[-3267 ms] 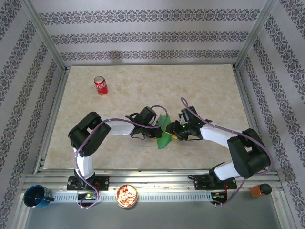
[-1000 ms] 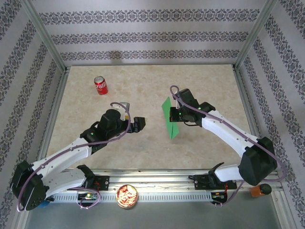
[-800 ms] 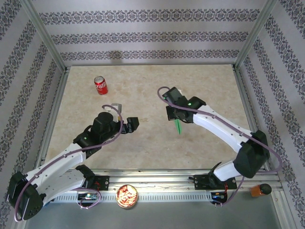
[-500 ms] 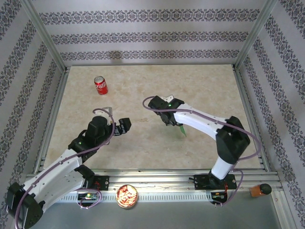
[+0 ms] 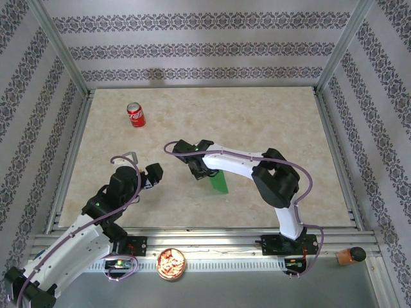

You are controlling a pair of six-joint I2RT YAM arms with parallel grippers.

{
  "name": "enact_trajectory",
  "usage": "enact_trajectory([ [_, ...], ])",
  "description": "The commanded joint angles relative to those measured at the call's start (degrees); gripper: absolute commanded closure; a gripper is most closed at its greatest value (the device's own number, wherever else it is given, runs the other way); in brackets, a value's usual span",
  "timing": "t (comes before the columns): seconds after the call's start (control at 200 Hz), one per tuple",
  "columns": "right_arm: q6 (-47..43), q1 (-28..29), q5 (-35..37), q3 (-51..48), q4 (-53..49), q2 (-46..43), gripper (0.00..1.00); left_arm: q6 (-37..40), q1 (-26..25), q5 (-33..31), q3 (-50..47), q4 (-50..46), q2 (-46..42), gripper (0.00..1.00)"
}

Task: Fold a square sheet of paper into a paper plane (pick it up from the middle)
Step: Turn over the paper at the center of the table.

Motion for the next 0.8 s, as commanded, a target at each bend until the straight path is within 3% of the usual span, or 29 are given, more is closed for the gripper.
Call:
enact_trajectory([
  [0.0,-1.22,-0.33,-14.06,1.97,4.76,-0.33,0.68,2.21,0.84,2.85,3.45,-0.73,2.19,0.2],
  [0.095,-0.1,-2.34,-24.93,-2.32,12.84,-5.26,0.56,2.6,0.88,5.76,4.66,0.56,5.89,0.24],
  [0.23,7.11,-9.38,-35.49,-15.97,28.11,-15.15,0.54,0.69,0.97,9.69,6.51,2.66,13.44,0.3],
  [0.315,9.82,-14.81,-40.92,-25.17,35.57,-19.64,0.56,-0.32,0.96,15.17,7.75,5.61,19.63,0.34],
  [0.43,13.71,-22.48,-49.0,-36.42,44.53,-22.89,0.68,-2.38,0.97,23.44,9.35,11.04,28.93,0.44],
  [0.555,12.09,-26.63,-51.82,-40.36,44.37,-23.72,0.76,-5.54,0.87,29.32,11.35,15.62,37.82,0.48],
  [0.794,9.76,-28.04,-52.02,-41.6,42.36,-20.98,0.86,-6.74,0.66,32.01,14.23,17.78,44.47,0.53],
])
